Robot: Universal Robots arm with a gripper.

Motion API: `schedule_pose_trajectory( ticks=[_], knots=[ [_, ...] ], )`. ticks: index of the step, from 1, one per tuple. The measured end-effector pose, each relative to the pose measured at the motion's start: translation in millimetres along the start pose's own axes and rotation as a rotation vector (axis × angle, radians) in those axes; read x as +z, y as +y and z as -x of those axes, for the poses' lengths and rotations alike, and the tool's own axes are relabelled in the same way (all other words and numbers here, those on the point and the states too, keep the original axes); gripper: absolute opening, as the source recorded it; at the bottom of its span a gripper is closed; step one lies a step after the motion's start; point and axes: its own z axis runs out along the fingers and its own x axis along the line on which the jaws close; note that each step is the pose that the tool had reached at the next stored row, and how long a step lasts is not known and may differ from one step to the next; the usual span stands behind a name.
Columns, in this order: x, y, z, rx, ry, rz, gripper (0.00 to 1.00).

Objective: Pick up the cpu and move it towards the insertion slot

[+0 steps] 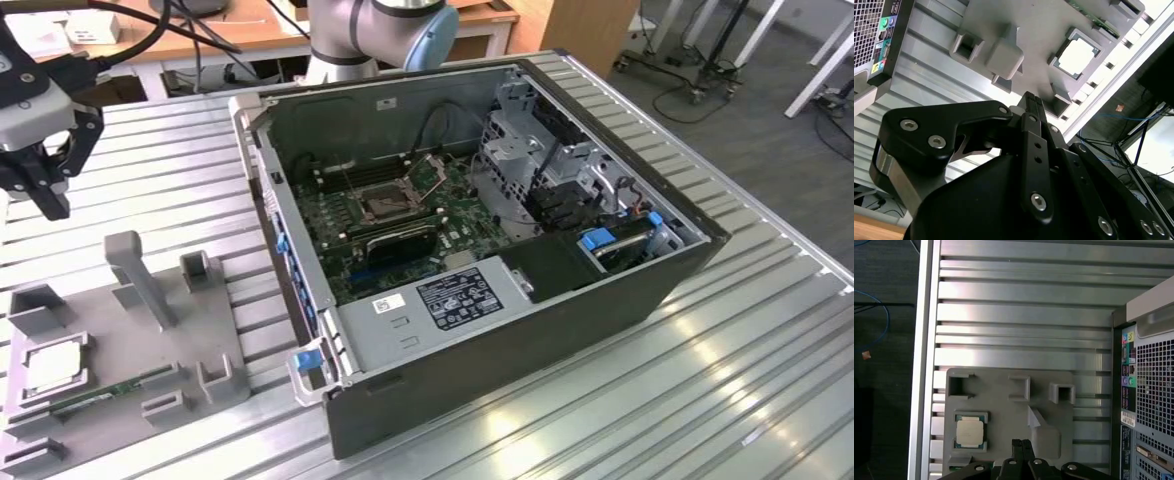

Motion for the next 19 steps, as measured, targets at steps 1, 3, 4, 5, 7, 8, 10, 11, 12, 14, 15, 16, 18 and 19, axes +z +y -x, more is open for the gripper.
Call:
schedule_pose_trajectory(
  ticks=[1, 3, 4, 5, 7, 8, 10, 11, 12, 14, 15, 16, 18, 19],
  knots=[
    [0.0, 0.0, -0.7, 0.000, -0.0001, 0.0000, 0.11],
    [0.0, 0.0, -2.4, 0.000, 0.0001, -0.0001, 0.11],
    [0.0, 0.1, -3.4, 0.000, 0.0001, -0.0001, 0.11],
    [0.1, 0.1, -4.7, 0.000, 0.0001, 0.0000, 0.11],
    [0.2, 0.1, -7.3, 0.000, 0.0001, -0.0001, 0.11],
    [0.3, 0.1, -8.8, 0.000, 0.0002, -0.0001, 0.11],
    [0.5, 0.2, -11.8, 0.000, 0.0001, -0.0001, 0.11],
    [0.6, 0.2, -13.1, 0.000, 0.0000, -0.0001, 0.11],
    [0.7, 0.2, -14.3, 0.000, 0.0000, 0.0000, 0.11],
    [0.8, 0.2, -16.9, 0.000, 0.0001, -0.0001, 0.11],
    [0.9, 0.3, -18.2, 0.000, 0.0001, -0.0001, 0.11],
    [1.0, 0.3, -19.5, 0.000, 0.0001, -0.0001, 0.11],
    [1.2, 0.3, -22.6, 0.000, 0.0001, -0.0001, 0.11],
    [1.4, 0.4, -24.2, 0.000, 0.0001, 0.0000, 0.11]
  ],
)
